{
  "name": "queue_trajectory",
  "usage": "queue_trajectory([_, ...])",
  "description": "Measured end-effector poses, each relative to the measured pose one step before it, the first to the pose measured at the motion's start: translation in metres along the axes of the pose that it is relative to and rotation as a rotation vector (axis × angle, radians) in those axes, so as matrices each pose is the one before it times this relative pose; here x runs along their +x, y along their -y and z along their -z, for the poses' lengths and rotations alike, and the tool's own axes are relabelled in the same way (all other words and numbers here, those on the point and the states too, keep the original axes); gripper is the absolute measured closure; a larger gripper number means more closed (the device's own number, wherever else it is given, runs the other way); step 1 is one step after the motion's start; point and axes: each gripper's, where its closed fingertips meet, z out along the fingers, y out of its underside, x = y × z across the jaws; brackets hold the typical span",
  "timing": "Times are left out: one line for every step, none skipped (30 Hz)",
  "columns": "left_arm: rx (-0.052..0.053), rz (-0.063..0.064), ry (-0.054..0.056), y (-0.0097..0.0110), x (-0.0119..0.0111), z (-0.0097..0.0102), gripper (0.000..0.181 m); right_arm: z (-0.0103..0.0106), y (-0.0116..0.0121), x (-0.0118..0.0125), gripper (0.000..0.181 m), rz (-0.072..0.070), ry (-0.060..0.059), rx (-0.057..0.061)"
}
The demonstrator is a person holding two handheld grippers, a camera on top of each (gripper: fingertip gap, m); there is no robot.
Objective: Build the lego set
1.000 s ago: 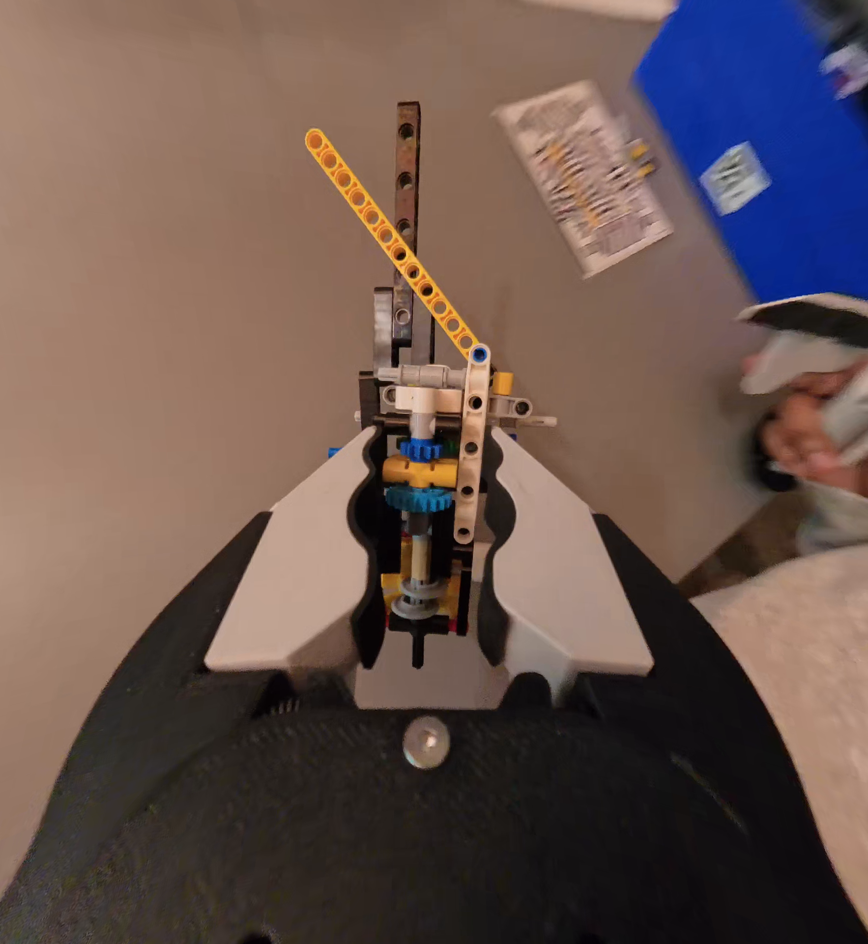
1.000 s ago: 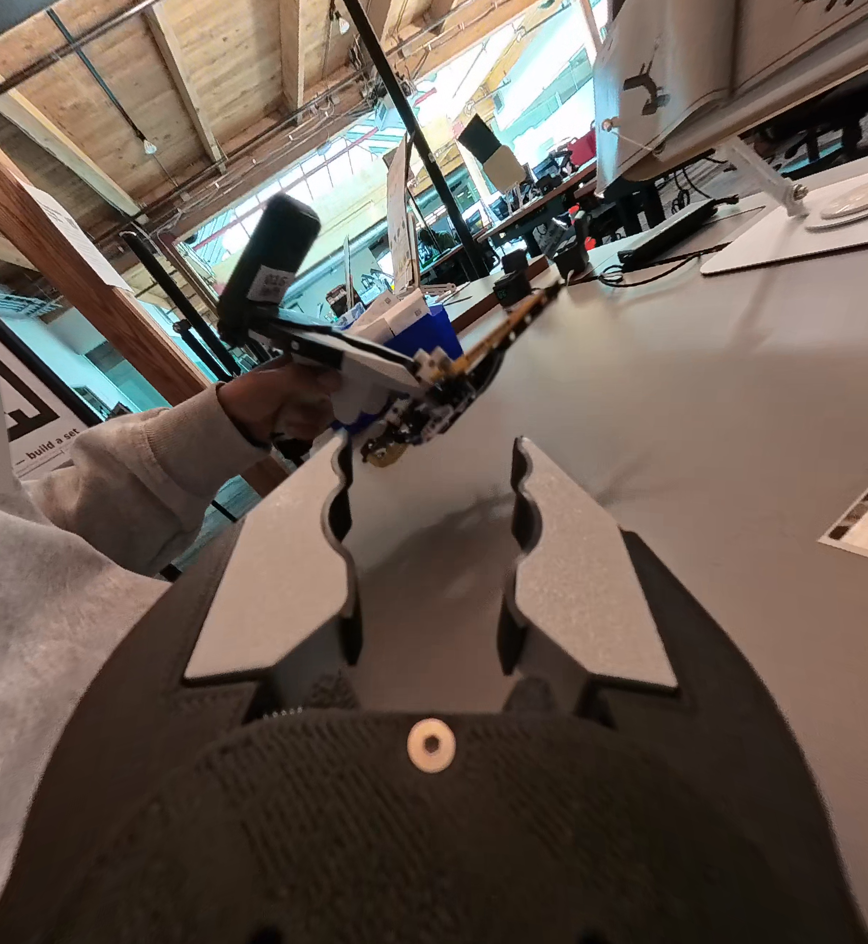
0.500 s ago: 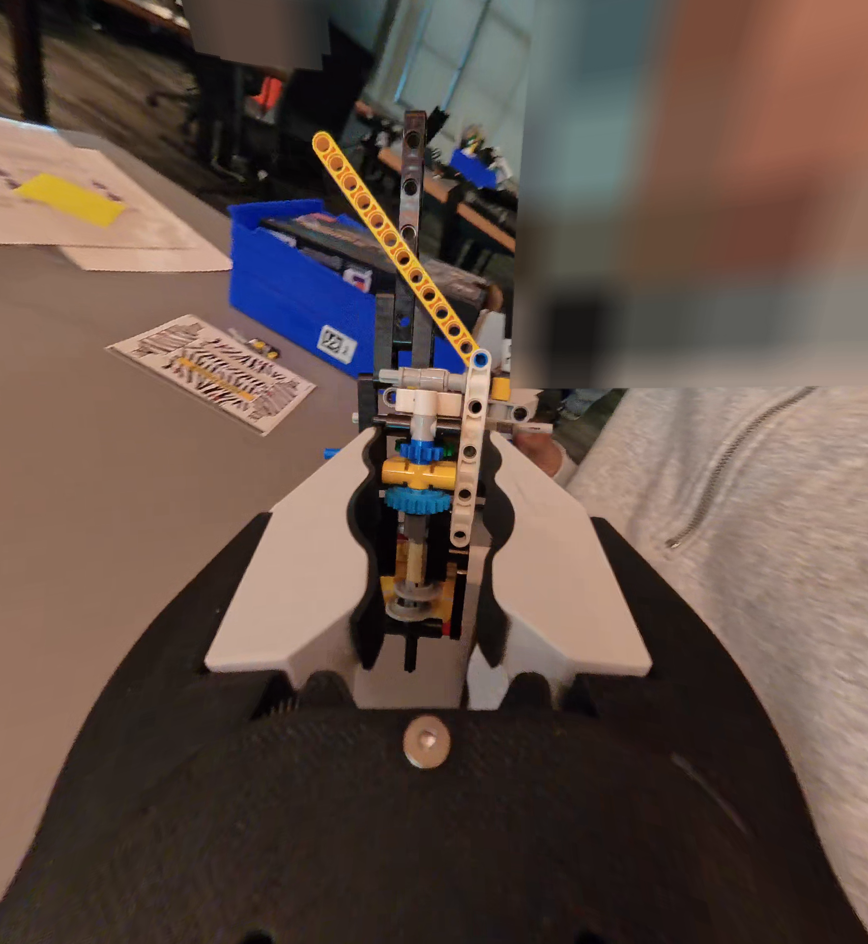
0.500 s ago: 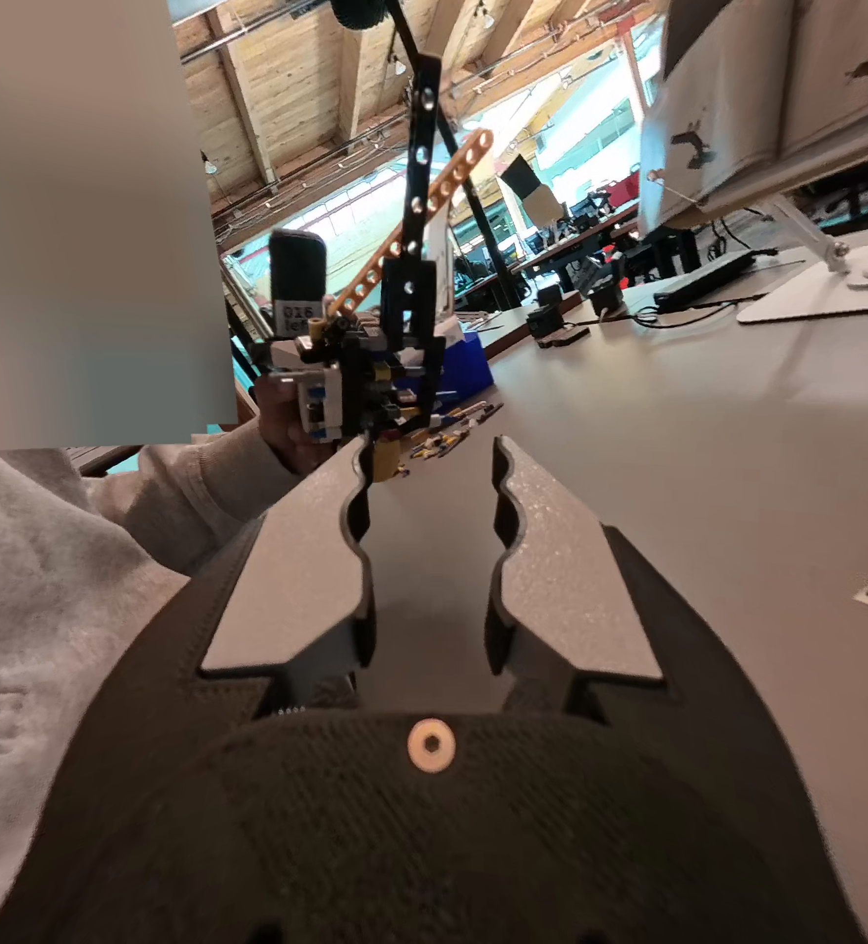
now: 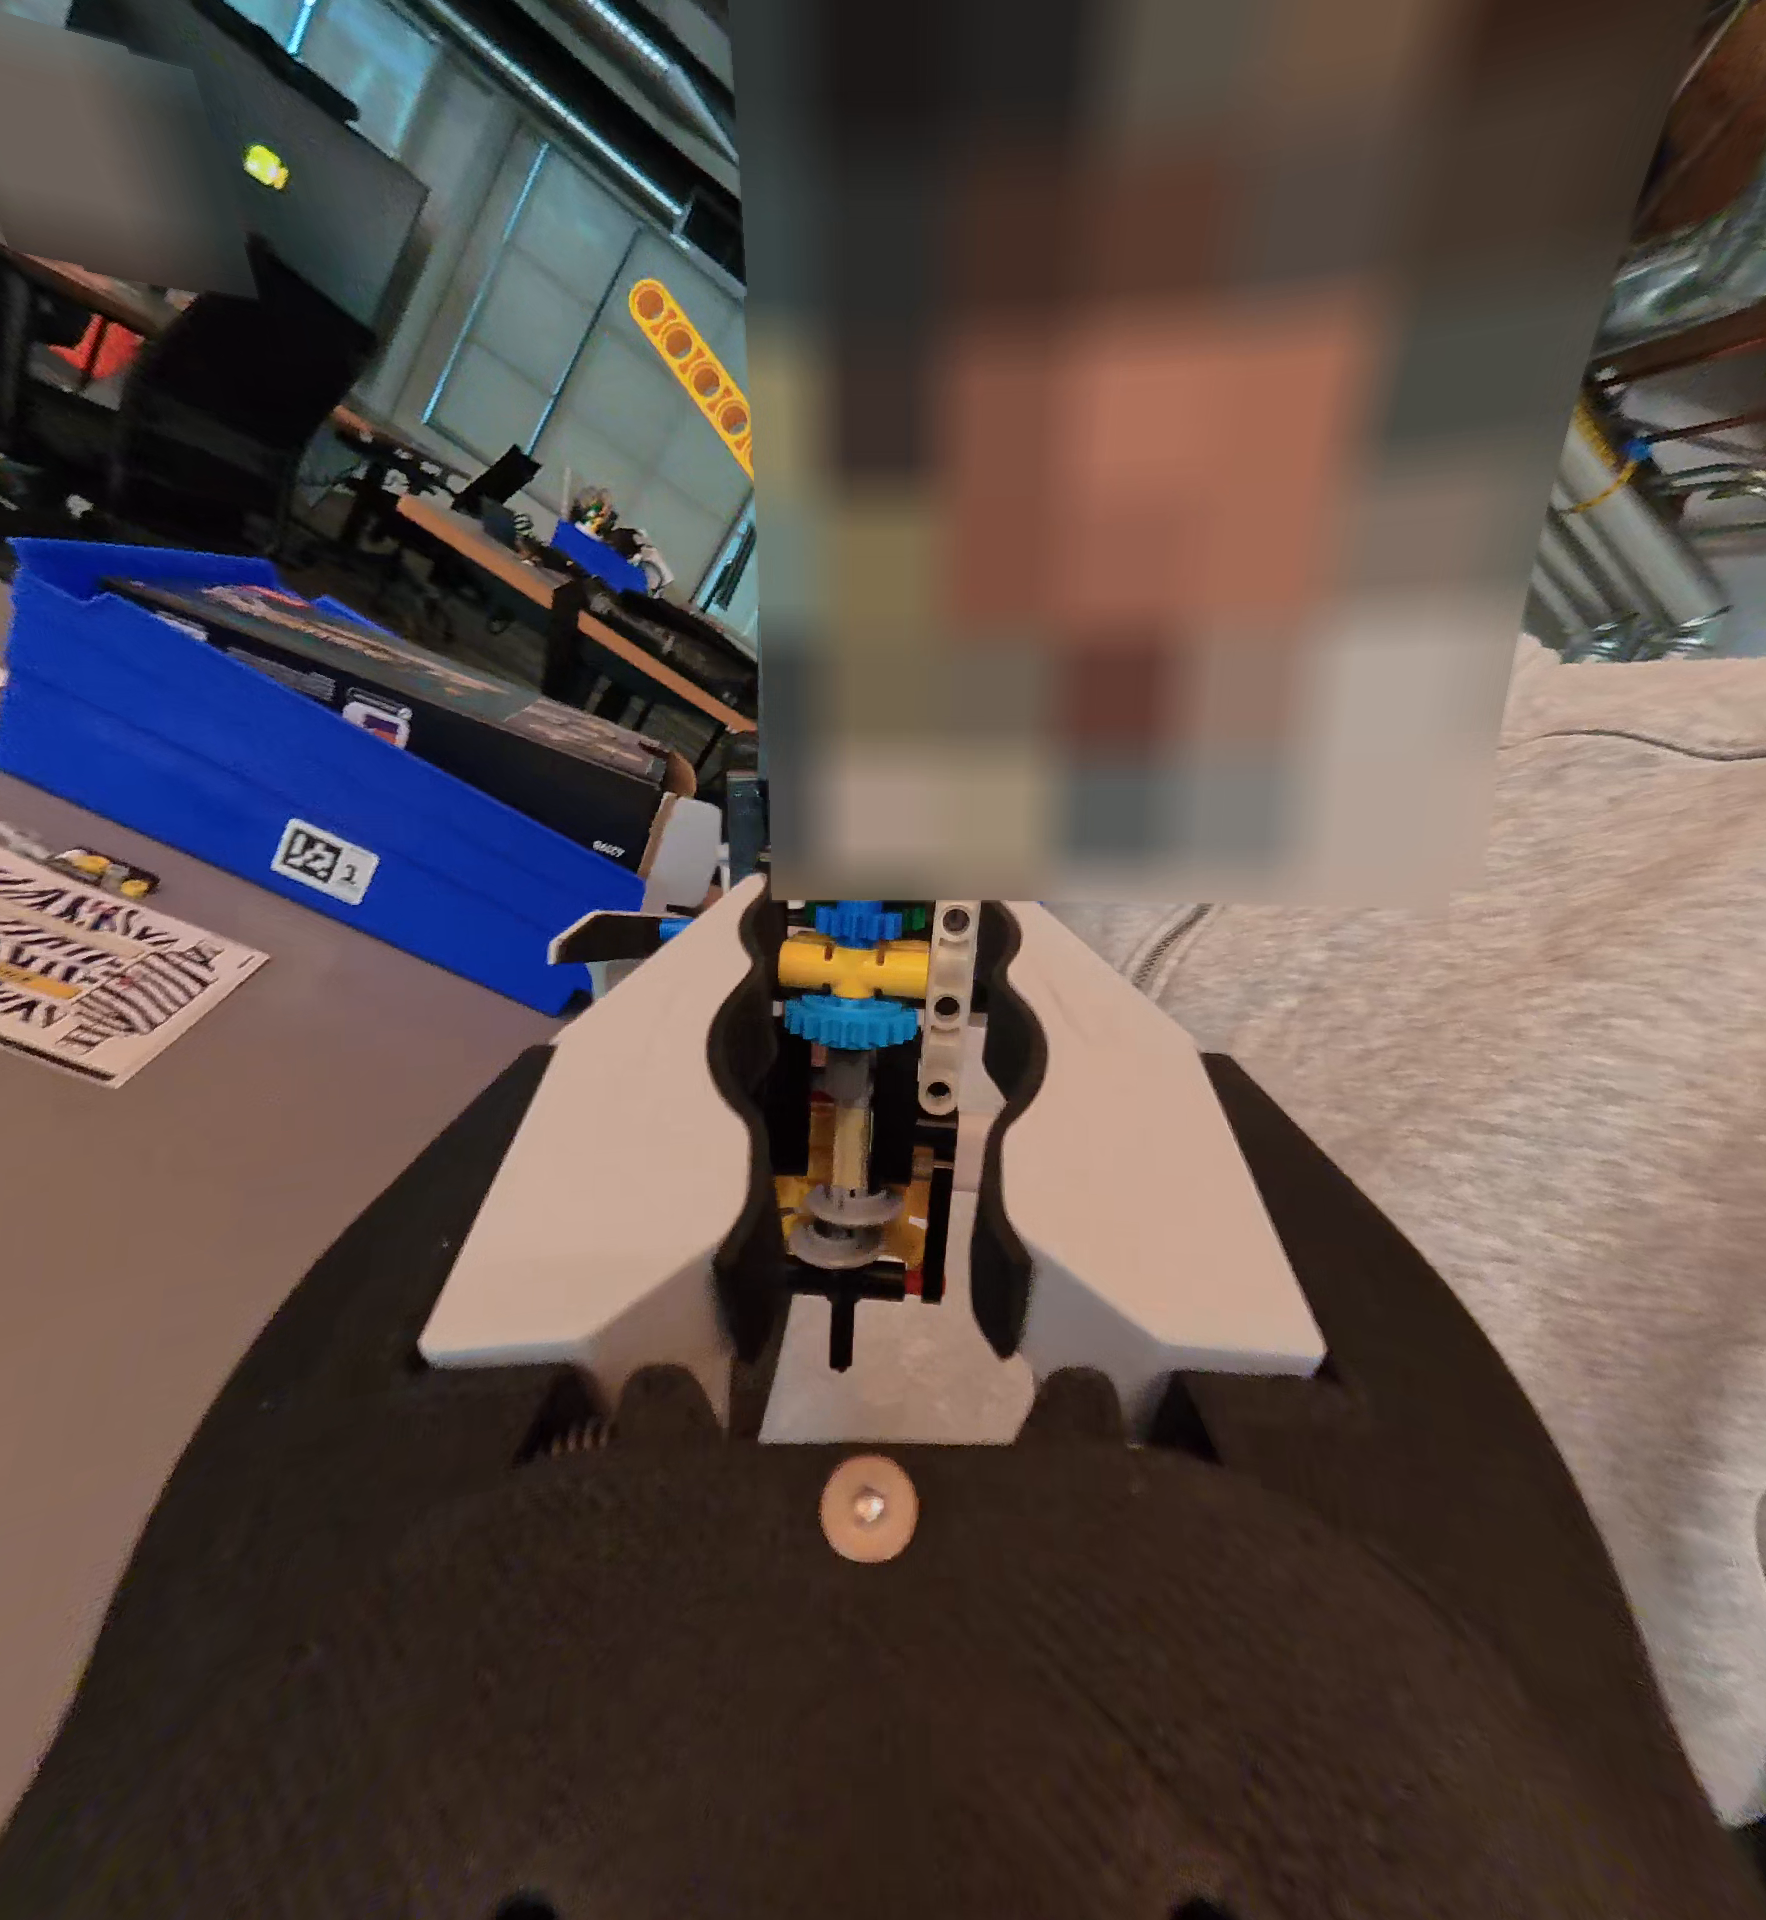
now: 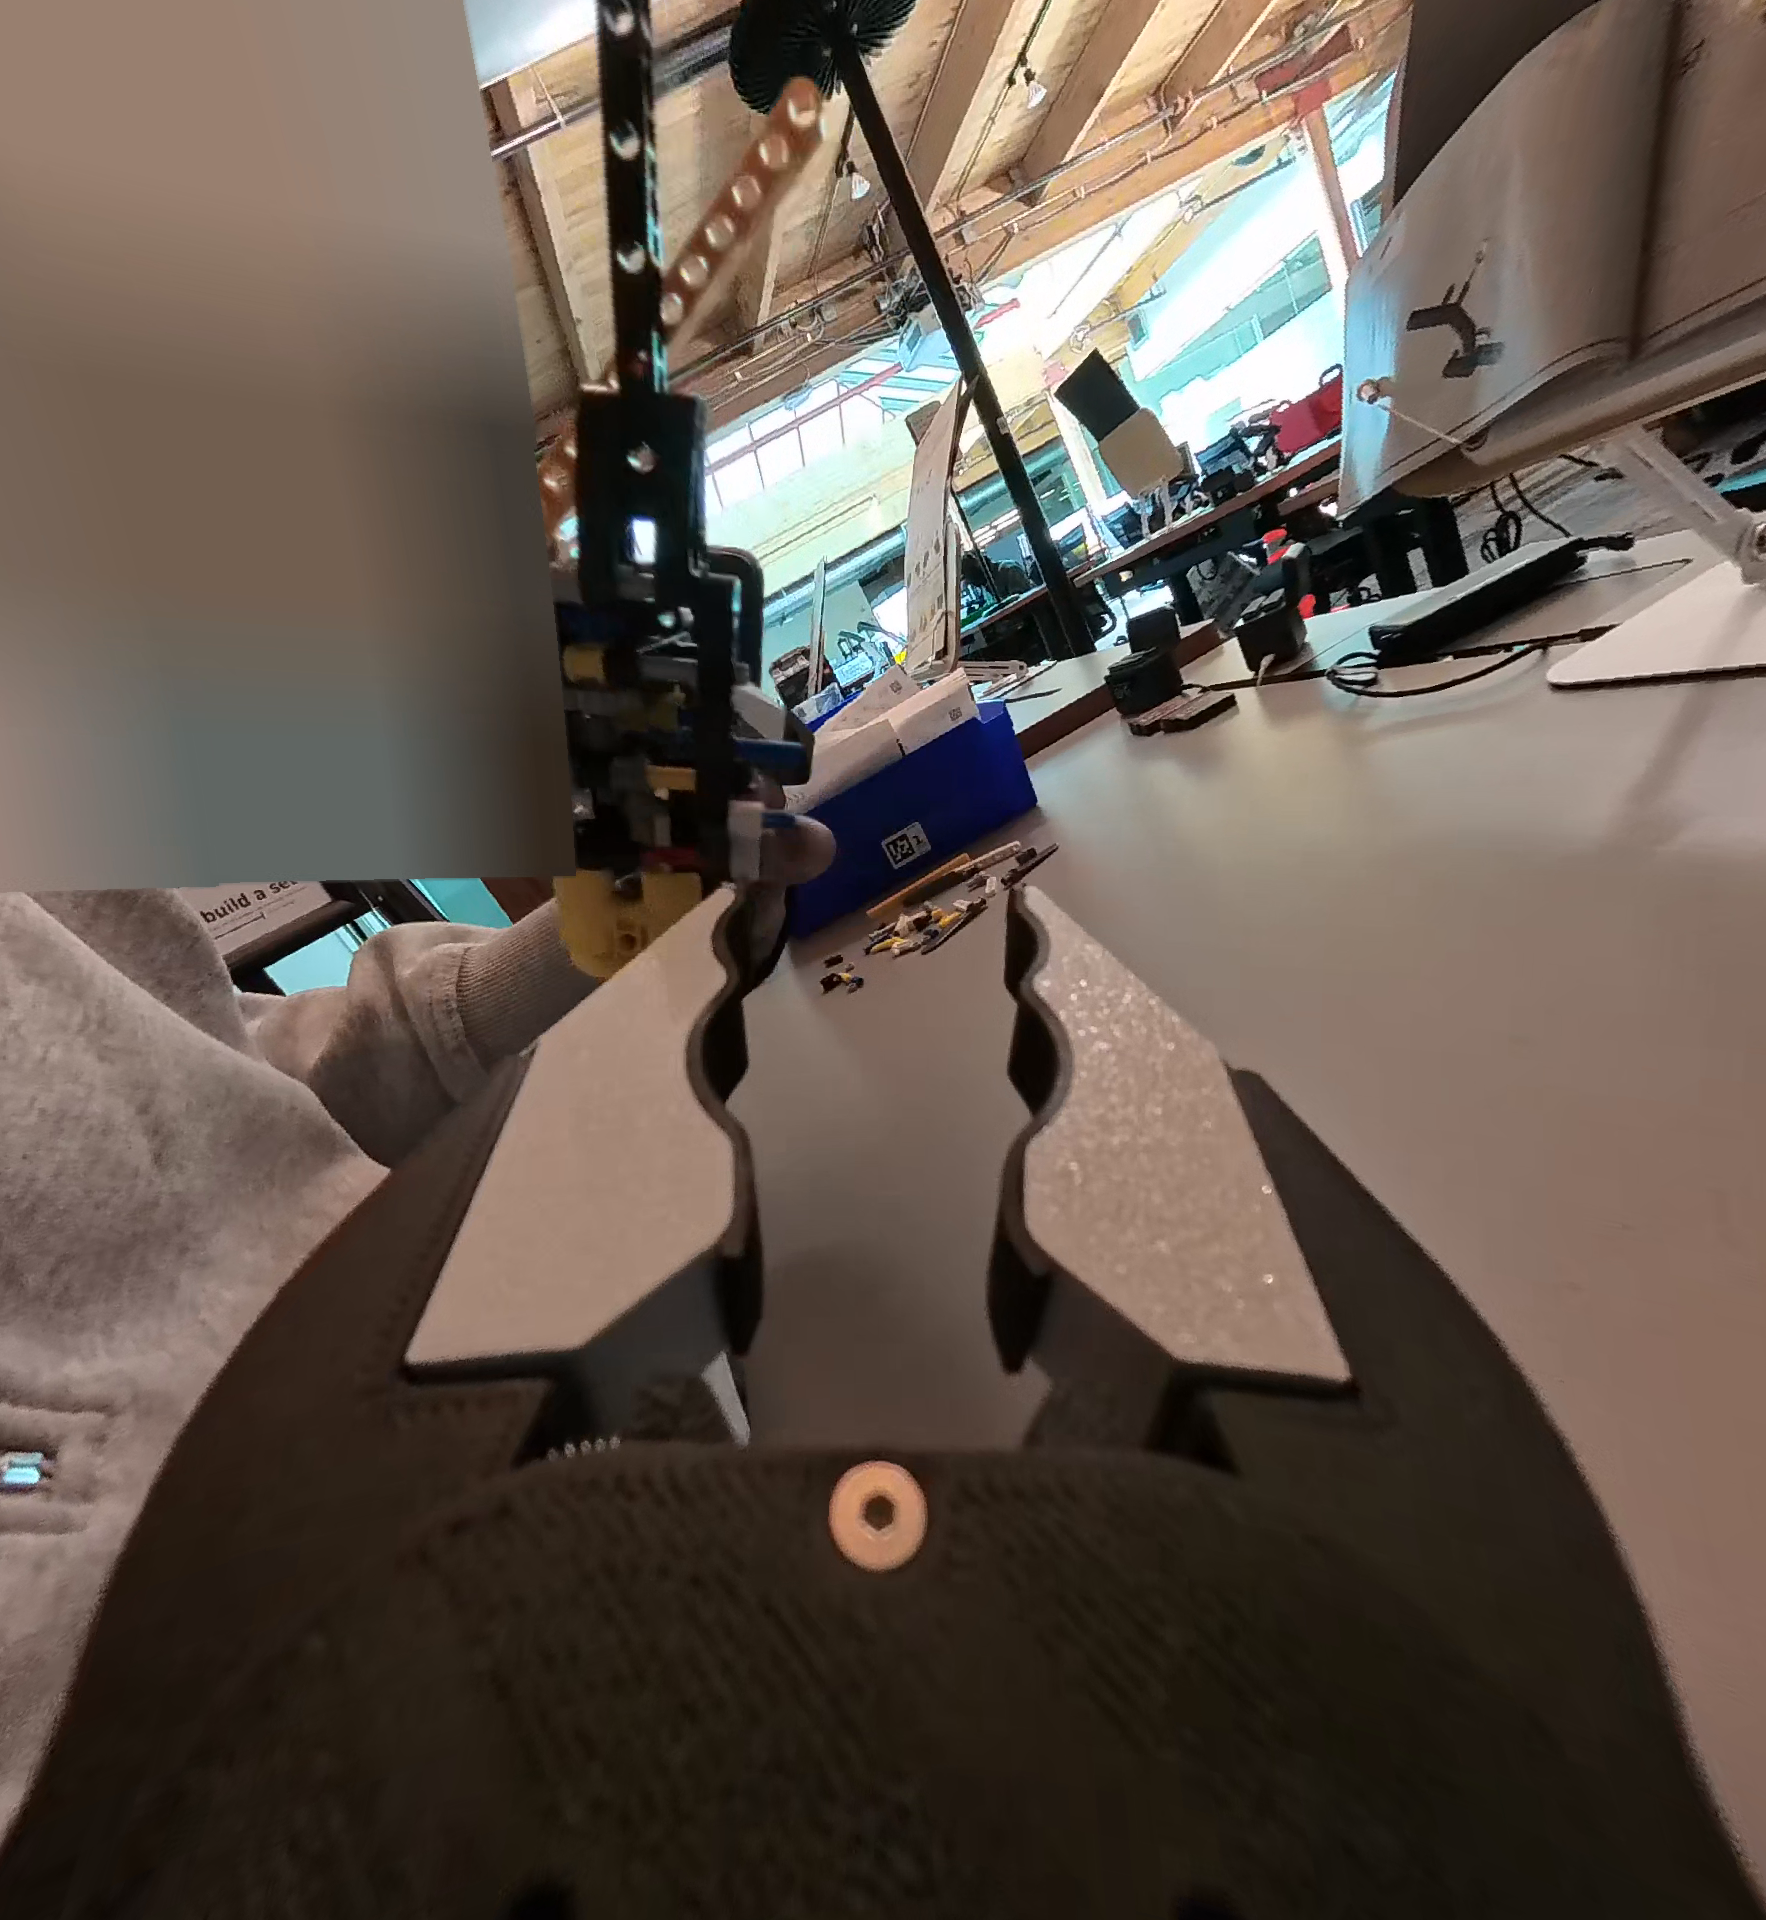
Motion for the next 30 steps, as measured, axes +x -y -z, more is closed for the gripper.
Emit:
queue_trajectory([0.0081, 0.0084, -0.0218, 0.00148, 0.00275, -0.00023, 0.147, 0.00007, 0.00008, 0.00000, 0.134, 0.0006, -0.0004, 0.0000])
queue_trajectory([0.0108, 0.0081, -0.0202, 0.00171, 0.00251, -0.00015, 0.147, 0.00019, 0.00020, -0.00011, 0.134, 0.0012, 0.0001, 0.0009])
queue_trajectory([0.0128, 0.0059, -0.0187, 0.00204, 0.00227, 0.00006, 0.147, 0.00025, 0.00028, 0.00006, 0.134, -0.0002, -0.0004, 0.0014])
queue_trajectory([0.0139, 0.0051, -0.0164, 0.00221, 0.00212, 0.00038, 0.147, 0.00023, 0.00024, 0.00002, 0.134, -0.0012, 0.0006, 0.0013])
queue_trajectory([0.0141, 0.0038, -0.0116, 0.00216, 0.00133, 0.00070, 0.147, 0.00020, 0.00030, -0.00004, 0.134, -0.0012, 0.0010, 0.0017])
queue_trajectory([0.0126, 0.0034, -0.0109, 0.00202, 0.00127, 0.00093, 0.147, 0.00020, 0.00029, 0.00006, 0.134, -0.0011, 0.0004, 0.0017])
queue_trajectory([0.0120, 0.0062, -0.0119, 0.00197, 0.00145, 0.00102, 0.147, 0.00021, 0.00015, -0.00001, 0.134, -0.0009, 0.0004, 0.0010])
queue_trajectory([0.0125, 0.0067, -0.0127, 0.00198, 0.00147, 0.00113, 0.147, 0.00011, 0.00017, 0.00003, 0.134, -0.0007, 0.0005, 0.0011])
queue_trajectory([0.0136, 0.0055, -0.0147, 0.00203, 0.00195, 0.00119, 0.147, 0.00004, 0.00009, -0.00018, 0.134, -0.0005, 0.0007, 0.0007])
queue_trajectory([0.0135, 0.0051, -0.0164, 0.00214, 0.00227, 0.00100, 0.147, 0.00006, 0.00001, 0.00002, 0.134, -0.0004, 0.0002, -0.0003])
queue_trajectory([0.0127, 0.0063, -0.0198, 0.00199, 0.00277, 0.00080, 0.147, 0.00006, 0.00000, 0.00014, 0.134, -0.0001, -0.0005, -0.0003])
queue_trajectory([0.0100, 0.0074, -0.0219, 0.00188, 0.00305, 0.00057, 0.147, 0.00017, 0.00014, 0.00005, 0.134, 0.0004, -0.0002, 0.0007])
queue_trajectory([0.0062, 0.0060, -0.0189, 0.00155, 0.00278, 0.00028, 0.147, 0.00019, 0.00032, -0.00011, 0.134, 0.0002, 0.0001, 0.0014])
queue_trajectory([0.0006, 0.0024, -0.0140, 0.00103, 0.00239, 0.00017, 0.147, 0.00021, 0.00029, -0.00013, 0.134, 0.0000, 0.0002, 0.0011])
queue_trajectory([-0.0041, -0.0013, -0.0050, 0.00056, 0.00151, -0.00019, 0.147, 0.00026, 0.00027, 0.00008, 0.134, 0.0006, -0.0001, 0.0012])
queue_trajectory([-0.0073, -0.0052, 0.0024, 0.00010, 0.00060, -0.00038, 0.147, 0.00028, 0.00032, 0.00009, 0.134, 0.0005, -0.0015, 0.0014])
queue_trajectory([-0.0077, -0.0039, 0.0013, -0.00004, 0.00065, -0.00046, 0.147, 0.00023, 0.00023, 0.00024, 0.134, -0.0003, -0.0005, 0.0012])
queue_trajectory([-0.0053, -0.0019, -0.0026, 0.00010, 0.00118, -0.00049, 0.147, 0.00010, 0.00019, 0.00000, 0.134, -0.0013, 0.0004, 0.0012])
queue_trajectory([-0.0022, -0.0010, -0.0071, 0.00037, 0.00177, -0.00044, 0.147, -0.00006, -0.00001, -0.00007, 0.134, -0.0016, 0.0012, 0.0008])
queue_trajectory([-0.0016, -0.0003, -0.0088, 0.00018, 0.00191, -0.00041, 0.147, -0.00011, -0.00008, 0.00001, 0.134, -0.0015, 0.0011, 0.0002])
queue_trajectory([-0.0023, 0.0008, -0.0079, -0.00009, 0.00163, -0.00045, 0.147, -0.00012, -0.00020, 0.00000, 0.134, -0.0009, 0.0009, -0.0003])
queue_trajectory([-0.0042, 0.0009, -0.0051, -0.00046, 0.00104, -0.00028, 0.147, -0.00011, -0.00031, -0.00002, 0.134, -0.0004, 0.0004, -0.0012])
queue_trajectory([-0.0053, 0.0007, -0.0020, -0.00070, 0.00041, -0.00033, 0.147, -0.00011, -0.00026, -0.00001, 0.134, -0.0002, 0.0001, -0.0015])
queue_trajectory([-0.0067, 0.0024, -0.0020, -0.00083, 0.00021, -0.00026, 0.147, -0.00005, -0.00007, -0.00005, 0.134, 0.0001, 0.0007, -0.0005])
queue_trajectory([-0.0067, 0.0037, -0.0032, -0.00096, 0.00006, -0.00027, 0.147, -0.00006, -0.00001, -0.00024, 0.134, -0.0002, 0.0011, 0.0003])
queue_trajectory([-0.0072, 0.0048, -0.0039, -0.00114, 0.00006, -0.00019, 0.147, -0.00009, 0.00017, -0.00063, 0.134, -0.0011, 0.0039, 0.0012])
queue_trajectory([-0.0094, 0.0053, -0.0040, -0.00165, -0.00005, -0.00030, 0.147, -0.00022, 0.00074, -0.00174, 0.134, -0.0057, 0.0101, 0.0055])
queue_trajectory([-0.0115, 0.0073, -0.0049, -0.00234, -0.00009, -0.00029, 0.147, -0.00042, 0.00212, -0.00371, 0.135, -0.0150, 0.0243, 0.0143])
queue_trajectory([-0.0149, 0.0095, -0.0027, -0.00309, -0.00090, -0.00038, 0.147, -0.00073, 0.00345, -0.00594, 0.135, -0.0258, 0.0400, 0.0231])
queue_trajectory([-0.0187, 0.0091, 0.0028, -0.00408, -0.00198, -0.00058, 0.147, -0.00115, 0.00389, -0.00805, 0.135, -0.0305, 0.0528, 0.0285])
